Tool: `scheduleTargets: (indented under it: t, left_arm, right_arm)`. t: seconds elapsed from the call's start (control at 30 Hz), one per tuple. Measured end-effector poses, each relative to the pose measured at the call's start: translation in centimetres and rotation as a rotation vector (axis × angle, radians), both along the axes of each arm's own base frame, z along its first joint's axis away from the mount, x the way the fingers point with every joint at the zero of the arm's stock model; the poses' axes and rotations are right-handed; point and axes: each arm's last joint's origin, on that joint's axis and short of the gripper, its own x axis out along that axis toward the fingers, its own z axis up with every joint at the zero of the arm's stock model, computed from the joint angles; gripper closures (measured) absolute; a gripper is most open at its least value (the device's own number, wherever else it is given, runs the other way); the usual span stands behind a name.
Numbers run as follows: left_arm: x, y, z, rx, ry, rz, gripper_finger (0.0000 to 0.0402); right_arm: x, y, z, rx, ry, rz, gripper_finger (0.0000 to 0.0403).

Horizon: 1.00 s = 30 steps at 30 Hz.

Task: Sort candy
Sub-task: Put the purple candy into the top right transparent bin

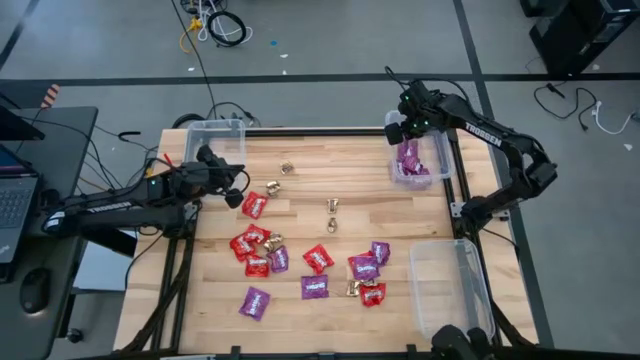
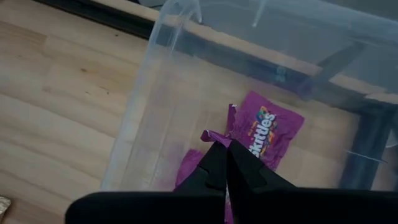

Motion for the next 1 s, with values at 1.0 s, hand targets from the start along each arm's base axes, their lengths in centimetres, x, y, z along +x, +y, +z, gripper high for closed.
scheduleTargets:
  t: [1.0]
  left_arm:
    - [0.0,0.0,0.0,0.0,0.0,0.0,0.0393]
  right_arm:
    - [0.47,-0.66,-0.64,0.016,-0.036,-0.007,0.0403]
